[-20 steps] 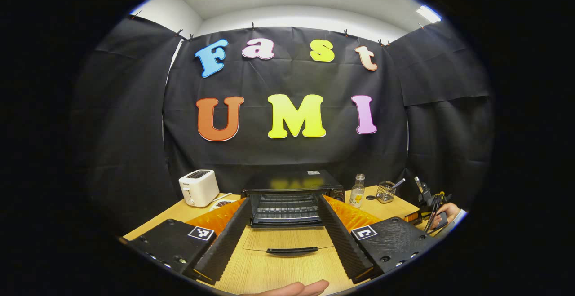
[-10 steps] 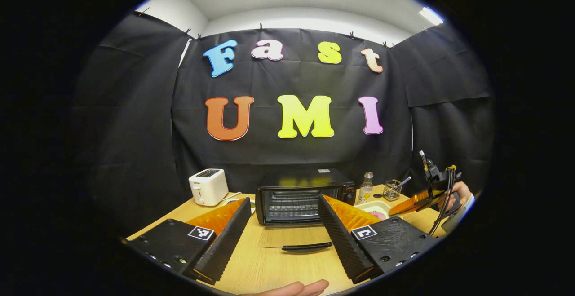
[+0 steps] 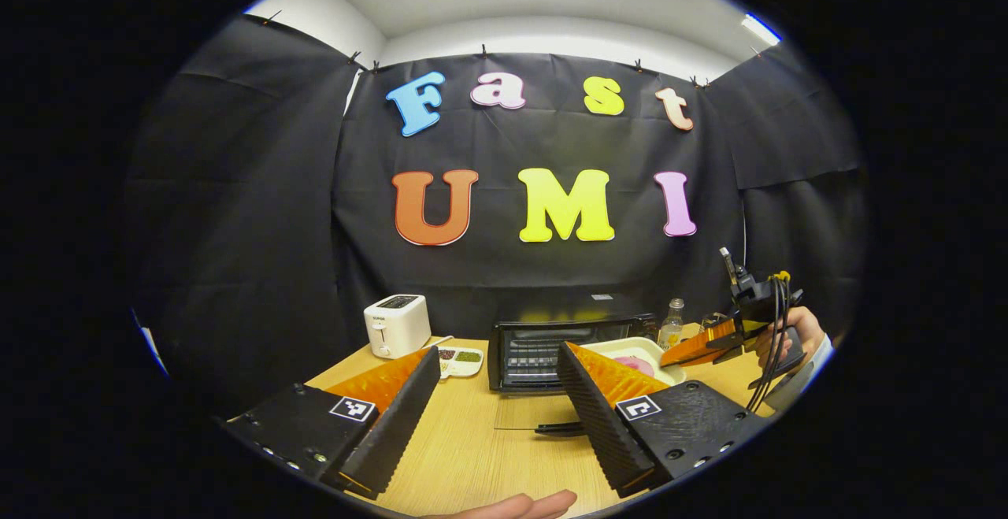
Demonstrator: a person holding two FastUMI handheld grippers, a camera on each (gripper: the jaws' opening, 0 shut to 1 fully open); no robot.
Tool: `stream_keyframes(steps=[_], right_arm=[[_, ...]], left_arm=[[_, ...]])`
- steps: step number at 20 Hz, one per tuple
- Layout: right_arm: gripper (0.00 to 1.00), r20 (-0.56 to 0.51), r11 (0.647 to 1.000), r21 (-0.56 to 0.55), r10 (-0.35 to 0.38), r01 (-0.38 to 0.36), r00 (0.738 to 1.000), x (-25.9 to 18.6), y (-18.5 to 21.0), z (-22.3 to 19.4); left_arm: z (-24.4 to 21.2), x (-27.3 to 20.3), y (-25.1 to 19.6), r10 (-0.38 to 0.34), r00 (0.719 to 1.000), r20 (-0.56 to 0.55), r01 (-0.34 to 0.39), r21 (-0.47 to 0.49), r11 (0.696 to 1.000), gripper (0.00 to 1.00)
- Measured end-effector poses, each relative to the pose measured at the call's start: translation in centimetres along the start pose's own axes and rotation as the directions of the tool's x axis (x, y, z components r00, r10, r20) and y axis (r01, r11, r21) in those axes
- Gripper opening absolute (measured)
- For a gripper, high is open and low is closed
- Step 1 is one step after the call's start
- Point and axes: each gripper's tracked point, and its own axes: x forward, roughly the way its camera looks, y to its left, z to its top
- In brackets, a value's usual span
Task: Open the electric oven with the left hand, put the food in, and close the electric oven.
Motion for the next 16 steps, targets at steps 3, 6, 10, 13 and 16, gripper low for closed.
stream_keyframes(steps=[3, 6, 10, 13, 16], right_arm=[[0.04, 0.039, 0.999, 0.025, -0.03, 0.029, 0.999, 3.8, 0.5, 0.4], [0.04, 0.095, 0.997, 0.047, -0.057, 0.053, 0.994, 7.2, 0.9, 1.9], [0.0, 0.17, 0.99, 0.081, -0.126, 0.114, 0.977, 10.5, 0.0, 4.1], [0.04, 0.262, 0.983, 0.106, -0.174, 0.151, 0.949, 12.5, -0.8, 6.3], [0.04, 0.366, 0.973, 0.134, -0.227, 0.19, 0.902, 14.4, -1.7, 8.5]], left_arm=[[-1.1, 0.0, 1.3, 0.016, 1.0, -0.02, -0.016, -0.007, 1.0, 0.95], [-2.2, -0.1, 2.7, 0.047, 0.998, -0.039, -0.047, -0.01, 0.999, 0.95], [-3.9, 0.0, 4.0, 0.075, 0.994, -0.075, -0.076, -0.004, 0.997, 0.95], [-4.7, 0.3, 4.5, 0.081, 0.993, -0.091, -0.081, 0.008, 0.997, 0.95], [-5.3, 0.6, 4.8, 0.083, 0.992, -0.096, -0.082, 0.012, 0.997, 0.95]])
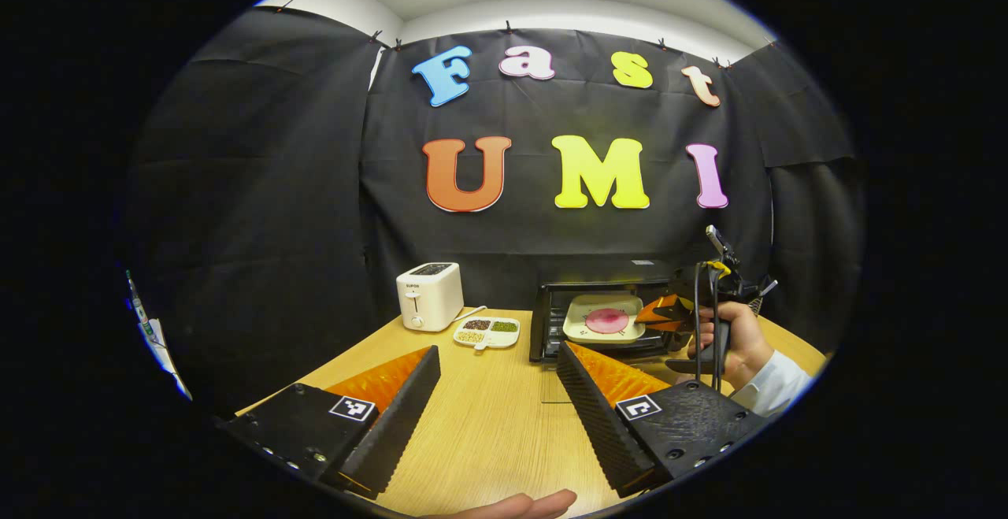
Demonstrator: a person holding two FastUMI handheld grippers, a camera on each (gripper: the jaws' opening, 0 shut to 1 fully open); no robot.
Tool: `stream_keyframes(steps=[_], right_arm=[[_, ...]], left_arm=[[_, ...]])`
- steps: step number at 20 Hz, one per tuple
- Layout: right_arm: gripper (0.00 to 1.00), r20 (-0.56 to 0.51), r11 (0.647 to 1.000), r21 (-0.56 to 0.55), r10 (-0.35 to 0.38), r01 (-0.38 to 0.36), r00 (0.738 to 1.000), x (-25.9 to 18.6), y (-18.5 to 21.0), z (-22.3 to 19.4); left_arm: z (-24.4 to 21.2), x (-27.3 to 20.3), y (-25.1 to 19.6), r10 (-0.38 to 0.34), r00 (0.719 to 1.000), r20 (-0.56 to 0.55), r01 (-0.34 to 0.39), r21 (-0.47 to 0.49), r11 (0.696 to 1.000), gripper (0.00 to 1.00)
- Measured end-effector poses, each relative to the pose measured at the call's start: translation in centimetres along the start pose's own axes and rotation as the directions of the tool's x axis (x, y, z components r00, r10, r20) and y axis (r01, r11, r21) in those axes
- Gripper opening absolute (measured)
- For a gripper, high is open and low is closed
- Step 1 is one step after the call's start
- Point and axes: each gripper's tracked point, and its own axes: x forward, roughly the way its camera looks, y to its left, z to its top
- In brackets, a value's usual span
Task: Open the electric oven with the left hand, put the food in, and close the electric oven.
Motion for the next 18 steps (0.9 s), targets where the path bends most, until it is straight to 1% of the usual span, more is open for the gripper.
stream_keyframes(steps=[1, 3, 4, 5, 6, 7, 8, 9, 10, 11, 12, 13, 14, 15, 16, 17, 18], right_arm=[[0.0, 0.035, 1.0, -0.005, -0.007, 0.008, 0.999, 0.8, -0.1, 0.4], [0.0, 0.1, 1.0, -0.018, -0.021, 0.023, 0.995, 2.3, -0.1, 1.1], [0.07, 0.127, 0.999, -0.023, -0.032, 0.035, 0.991, 2.9, -0.2, 1.5], [0.0, 0.151, 0.998, -0.04, -0.049, 0.055, 0.987, 3.7, -0.4, 1.7], [0.04, 0.164, 0.994, -0.064, -0.072, 0.084, 0.984, 4.5, -0.9, 1.7], [0.0, 0.173, 0.99, -0.095, -0.086, 0.104, 0.981, 5.2, -1.3, 1.8], [0.0, 0.189, 0.985, -0.127, -0.095, 0.12, 0.977, 5.5, -1.3, 1.8], [0.04, 0.205, 0.976, -0.157, -0.114, 0.148, 0.972, 5.8, -1.7, 2.0], [0.0, 0.225, 0.967, -0.176, -0.144, 0.185, 0.964, 6.1, -2.6, 2.2], [0.01, 0.246, 0.957, -0.19, -0.172, 0.222, 0.954, 6.3, -3.2, 2.3], [0.05, 0.268, 0.95, -0.201, -0.183, 0.241, 0.946, 6.0, -3.3, 2.5], [0.01, 0.292, 0.944, -0.213, -0.183, 0.25, 0.939, 6.0, -3.2, 2.9], [0.04, 0.316, 0.941, -0.233, -0.163, 0.243, 0.935, 5.9, -2.6, 2.7], [0.05, 0.333, 0.937, -0.261, -0.139, 0.233, 0.933, 4.8, -1.7, 2.6], [0.16, 0.351, 0.927, -0.289, -0.13, 0.239, 0.927, 4.4, -1.5, 2.4], [0.19, 0.358, 0.919, -0.313, -0.119, 0.239, 0.926, 3.8, -1.4, 2.0], [0.32, 0.358, 0.916, -0.33, -0.104, 0.23, 0.928, 3.2, -1.1, 1.8]], left_arm=[[-0.2, 0.2, -0.1, -0.003, 1.0, -0.003, 0.003, -0.002, 1.0, 0.95], [-1.0, 0.4, -0.1, -0.009, 1.0, -0.017, 0.008, -0.003, 1.0, 0.95], [-1.2, 0.4, 0.1, -0.006, 1.0, -0.021, 0.006, -0.002, 1.0, 0.95], [-1.6, 0.5, 0.4, -0.003, 1.0, -0.029, 0.003, -0.003, 1.0, 0.95], [-1.9, 0.5, 0.4, -0.001, 0.999, -0.034, 0.001, -0.004, 1.0, 0.95], [-2.1, 0.5, 0.6, 0.002, 0.999, -0.037, -0.003, -0.007, 1.0, 0.95], [-2.1, 0.4, 0.8, 0.006, 0.999, -0.038, -0.007, -0.011, 1.0, 0.95], [-2.2, 0.5, 0.9, 0.009, 0.999, -0.036, -0.01, -0.015, 1.0, 0.95], [-2.3, 0.5, 0.9, 0.009, 0.999, -0.036, -0.01, -0.02, 1.0, 0.95], [-2.4, 0.6, 1.0, 0.009, 0.999, -0.037, -0.01, -0.023, 1.0, 0.95], [-2.5, 0.7, 1.0, 0.009, 0.999, -0.041, -0.01, -0.023, 1.0, 0.95], [-2.7, 0.8, 0.9, 0.011, 0.999, -0.041, -0.012, -0.022, 1.0, 0.95], [-2.8, 0.8, 1.0, 0.016, 0.999, -0.043, -0.017, -0.019, 1.0, 0.95], [-2.8, 0.7, 0.9, 0.02, 0.999, -0.047, -0.021, -0.013, 1.0, 0.95], [-2.9, 0.6, 0.9, 0.024, 0.999, -0.048, -0.024, -0.007, 1.0, 0.95], [-2.8, 0.6, 0.7, 0.025, 0.998, -0.049, -0.025, -0.006, 1.0, 0.95], [-2.7, 0.6, 0.6, 0.025, 0.999, -0.048, -0.025, -0.008, 1.0, 0.95]])
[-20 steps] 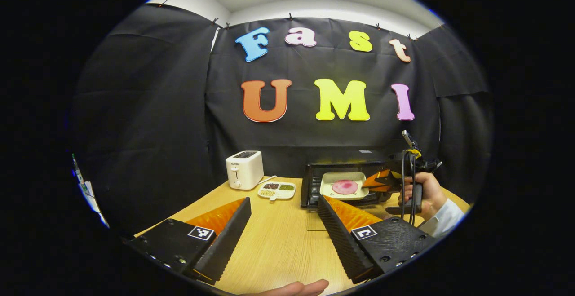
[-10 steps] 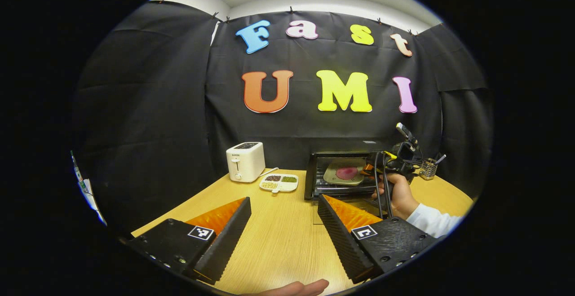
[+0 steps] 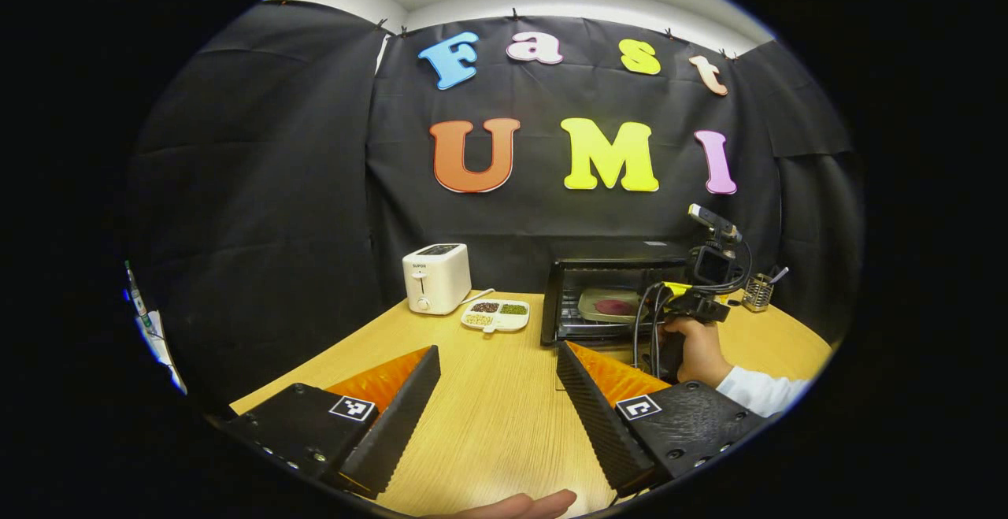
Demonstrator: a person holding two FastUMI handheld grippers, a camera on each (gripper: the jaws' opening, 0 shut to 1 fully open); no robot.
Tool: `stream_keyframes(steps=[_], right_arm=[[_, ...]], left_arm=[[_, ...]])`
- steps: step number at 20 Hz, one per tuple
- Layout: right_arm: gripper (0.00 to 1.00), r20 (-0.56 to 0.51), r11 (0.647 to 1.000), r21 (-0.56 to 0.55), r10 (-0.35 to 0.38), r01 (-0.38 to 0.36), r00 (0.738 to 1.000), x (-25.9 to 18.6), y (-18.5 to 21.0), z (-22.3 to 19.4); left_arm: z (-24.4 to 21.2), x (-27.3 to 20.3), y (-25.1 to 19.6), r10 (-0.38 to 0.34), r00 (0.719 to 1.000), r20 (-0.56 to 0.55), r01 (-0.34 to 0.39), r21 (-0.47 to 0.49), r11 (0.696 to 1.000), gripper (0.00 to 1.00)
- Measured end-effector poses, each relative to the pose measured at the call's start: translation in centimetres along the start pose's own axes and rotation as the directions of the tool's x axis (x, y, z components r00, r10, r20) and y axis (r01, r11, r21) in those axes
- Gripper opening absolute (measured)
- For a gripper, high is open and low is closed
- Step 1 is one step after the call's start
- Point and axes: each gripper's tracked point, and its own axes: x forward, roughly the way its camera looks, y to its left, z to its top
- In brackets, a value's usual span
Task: Open the electric oven with the left hand, put the food in, and close the electric oven.
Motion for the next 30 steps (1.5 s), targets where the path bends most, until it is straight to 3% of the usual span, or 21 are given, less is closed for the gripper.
stream_keyframes(steps=[4, 6, 8, 12, 14, 20, 24, 27, 30], right_arm=[[0.7, -0.007, 0.998, -0.027, 0.05, -0.05, 0.999, -3.2, 0.1, 0.0], [0.82, -0.006, 0.996, -0.032, 0.078, -0.078, 0.997, -5.4, 0.3, 0.5], [0.88, -0.004, 0.992, -0.055, 0.113, -0.113, 0.994, -8.0, 0.2, 0.9], [0.89, 0.052, 0.981, -0.113, 0.166, -0.159, 0.985, -13.3, -0.9, 3.4], [0.97, 0.076, 0.974, -0.135, 0.192, -0.181, 0.978, -16.2, -1.7, 4.4], [0.96, 0.269, 0.963, -0.234, 0.198, -0.135, 0.943, -24.4, -6.7, 11.3], [0.96, 0.296, 0.967, -0.234, 0.173, -0.105, 0.939, -28.2, -10.8, 14.3], [0.96, 0.323, 0.97, -0.228, 0.153, -0.081, 0.934, -30.2, -13.9, 16.9], [0.95, 0.35, 0.971, -0.238, 0.091, -0.006, 0.932, -31.2, -17.9, 19.1]], left_arm=[[0.3, -0.2, -0.8, -0.004, 1.0, -0.002, 0.004, 0.003, 1.0, 0.95], [0.6, -0.3, -1.2, -0.006, 1.0, -0.002, 0.006, 0.008, 1.0, 0.95], [0.6, -0.2, -1.8, -0.009, 1.0, -0.007, 0.009, 0.009, 1.0, 0.95], [0.2, 0.3, -2.9, -0.017, 1.0, -0.024, 0.017, 0.015, 1.0, 0.95], [-0.8, 1.1, -3.8, -0.023, 0.999, -0.049, 0.023, 0.012, 1.0, 0.95], [-5.5, 3.8, -8.8, -0.096, 0.981, -0.167, 0.101, 0.025, 0.995, 0.95], [-8.8, 4.9, -13.4, -0.182, 0.955, -0.235, 0.193, 0.022, 0.981, 0.96], [-11.3, 5.5, -16.8, -0.252, 0.919, -0.303, 0.262, -0.007, 0.965, 0.96], [-13.0, 6.0, -19.2, -0.287, 0.891, -0.351, 0.295, -0.033, 0.955, 0.96]])
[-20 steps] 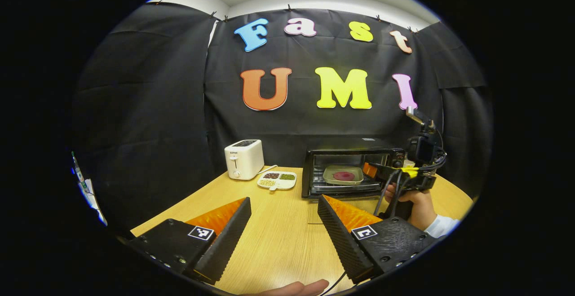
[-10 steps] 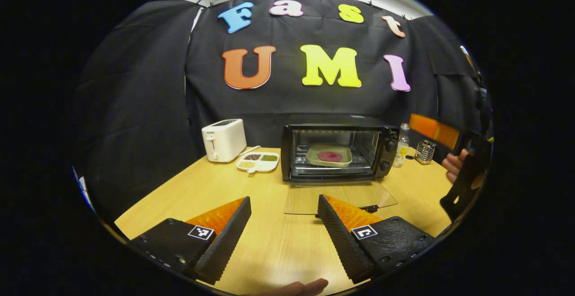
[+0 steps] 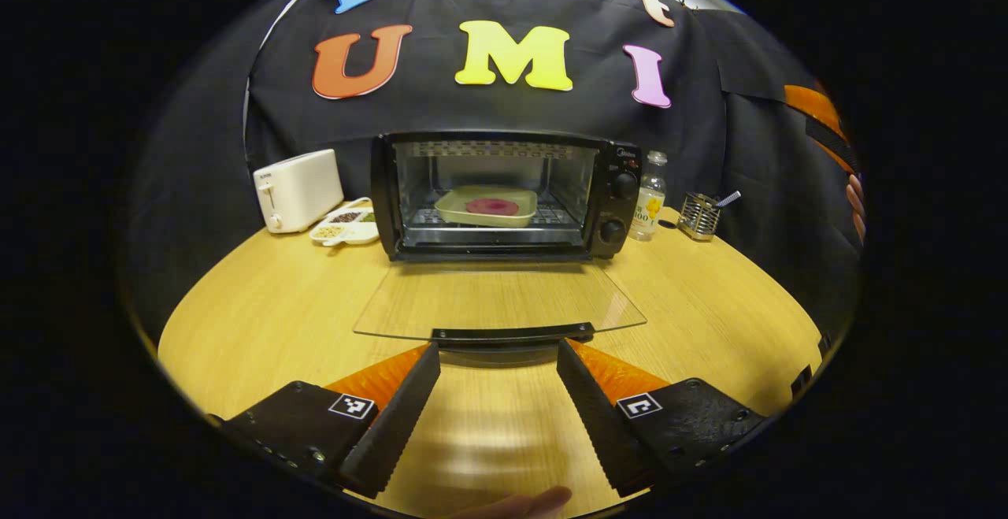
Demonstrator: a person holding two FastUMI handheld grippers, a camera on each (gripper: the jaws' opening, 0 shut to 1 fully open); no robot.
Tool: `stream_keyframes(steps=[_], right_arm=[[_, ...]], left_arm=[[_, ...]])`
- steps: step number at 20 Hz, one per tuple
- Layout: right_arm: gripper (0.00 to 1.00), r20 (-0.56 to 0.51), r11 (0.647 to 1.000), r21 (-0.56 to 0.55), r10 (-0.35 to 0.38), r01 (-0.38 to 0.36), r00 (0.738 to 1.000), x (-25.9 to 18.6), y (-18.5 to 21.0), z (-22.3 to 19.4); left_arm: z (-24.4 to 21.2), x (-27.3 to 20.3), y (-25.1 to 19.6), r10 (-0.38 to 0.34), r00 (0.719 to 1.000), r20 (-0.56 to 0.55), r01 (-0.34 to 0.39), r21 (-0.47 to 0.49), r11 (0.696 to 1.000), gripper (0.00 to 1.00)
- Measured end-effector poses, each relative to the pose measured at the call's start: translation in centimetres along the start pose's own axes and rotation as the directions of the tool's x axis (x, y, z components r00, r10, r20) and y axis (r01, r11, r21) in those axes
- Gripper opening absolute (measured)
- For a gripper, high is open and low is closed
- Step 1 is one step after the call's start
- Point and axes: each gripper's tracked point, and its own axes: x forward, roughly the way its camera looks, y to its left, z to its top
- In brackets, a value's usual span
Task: Open the electric oven with the left hand, put the food in, and close the electric oven.
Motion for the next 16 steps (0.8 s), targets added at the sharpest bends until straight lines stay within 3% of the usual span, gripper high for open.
stream_keyframes(steps=[2, 9, 14, 16], right_arm=[[0.96, -0.01, 1.0, 0.003, -0.01, 0.01, 1.0, -0.3, -1.8, 0.1], [0.96, 0.014, 1.0, 0.007, -0.029, 0.029, 0.999, -0.4, -6.4, 1.1], [0.99, 0.009, 0.999, 0.035, -0.018, 0.018, 1.0, -0.2, -7.0, 0.8], [0.96, -0.001, 0.999, 0.04, -0.011, 0.011, 1.0, -0.1, -6.9, 0.5]], left_arm=[[-0.6, 1.0, -1.1, -0.018, 0.999, -0.031, 0.018, 0.013, 1.0, 0.96], [-2.4, 4.4, -0.2, 0.037, 0.992, -0.119, -0.031, 0.047, 0.998, 0.96], [-2.1, 4.5, 0.0, 0.046, 0.99, -0.134, -0.042, 0.031, 0.999, 0.95], [-2.2, 4.6, 0.1, 0.052, 0.99, -0.13, -0.047, 0.039, 0.998, 0.96]])
